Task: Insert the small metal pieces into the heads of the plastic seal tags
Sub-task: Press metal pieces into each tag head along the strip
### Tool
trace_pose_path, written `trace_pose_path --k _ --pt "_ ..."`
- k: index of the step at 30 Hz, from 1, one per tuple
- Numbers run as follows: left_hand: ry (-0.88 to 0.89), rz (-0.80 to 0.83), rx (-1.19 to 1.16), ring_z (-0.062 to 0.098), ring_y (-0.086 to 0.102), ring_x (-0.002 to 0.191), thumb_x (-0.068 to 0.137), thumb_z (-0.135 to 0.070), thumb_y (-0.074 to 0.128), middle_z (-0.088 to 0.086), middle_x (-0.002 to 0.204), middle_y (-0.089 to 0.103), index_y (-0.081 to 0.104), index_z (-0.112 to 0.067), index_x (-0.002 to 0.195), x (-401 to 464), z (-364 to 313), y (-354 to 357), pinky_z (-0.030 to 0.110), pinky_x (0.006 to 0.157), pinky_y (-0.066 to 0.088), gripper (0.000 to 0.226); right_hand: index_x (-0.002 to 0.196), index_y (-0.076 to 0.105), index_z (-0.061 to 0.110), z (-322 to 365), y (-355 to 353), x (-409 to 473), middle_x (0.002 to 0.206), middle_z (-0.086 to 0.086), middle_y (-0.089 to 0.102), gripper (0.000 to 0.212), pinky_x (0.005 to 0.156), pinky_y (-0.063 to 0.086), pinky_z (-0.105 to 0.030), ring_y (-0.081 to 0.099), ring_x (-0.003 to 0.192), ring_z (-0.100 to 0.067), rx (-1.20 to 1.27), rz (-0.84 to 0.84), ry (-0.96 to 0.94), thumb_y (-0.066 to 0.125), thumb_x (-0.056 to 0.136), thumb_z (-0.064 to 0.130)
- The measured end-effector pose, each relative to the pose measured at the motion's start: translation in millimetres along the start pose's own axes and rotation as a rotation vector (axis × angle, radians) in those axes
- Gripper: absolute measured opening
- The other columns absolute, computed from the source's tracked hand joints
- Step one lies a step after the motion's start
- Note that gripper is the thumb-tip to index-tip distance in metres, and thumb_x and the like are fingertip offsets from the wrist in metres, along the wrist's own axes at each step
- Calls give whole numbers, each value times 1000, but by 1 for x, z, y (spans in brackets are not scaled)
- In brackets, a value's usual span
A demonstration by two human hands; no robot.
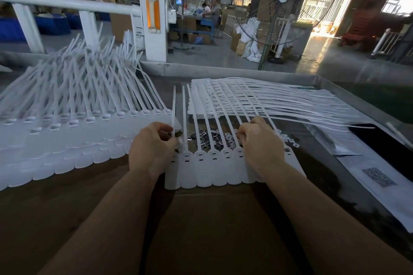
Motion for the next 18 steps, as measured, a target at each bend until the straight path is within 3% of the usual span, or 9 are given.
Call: trace_pose_path --k 7,12,18 --pt "15 2 8 10 53 83 84 -20 66 -7 89 57 62 -19 108 0 0 -1 26 72 42 25 98 64 13 -10 -16 -2 97 0 57 17 72 40 -27 52 86 -14 179 -97 19 47 96 18" --pt "14 4 9 11 54 84 83 -20 65 -6 92 60 63 -19 108 1 1 -1 27 74 44 25 97 63 15 -16 -27 -7 90 2 61 17 74 46 -35 54 82 -14 224 -93 5 47 97 20" --pt "20 -3 15 11 53 83 83 -19 65 -7 88 58 64 -19 107 1 0 -1 26 74 42 25 92 64 12 -35 -37 -15 75 6 58 15 60 37 -23 50 65 -8 294 -162 -7 50 95 17"
Point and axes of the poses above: each hand's wrist, its own x-axis towards the middle knuckle, its own y-axis out of the palm, z = x × y, the point moved 7 cm from there along x, towards the middle knuckle
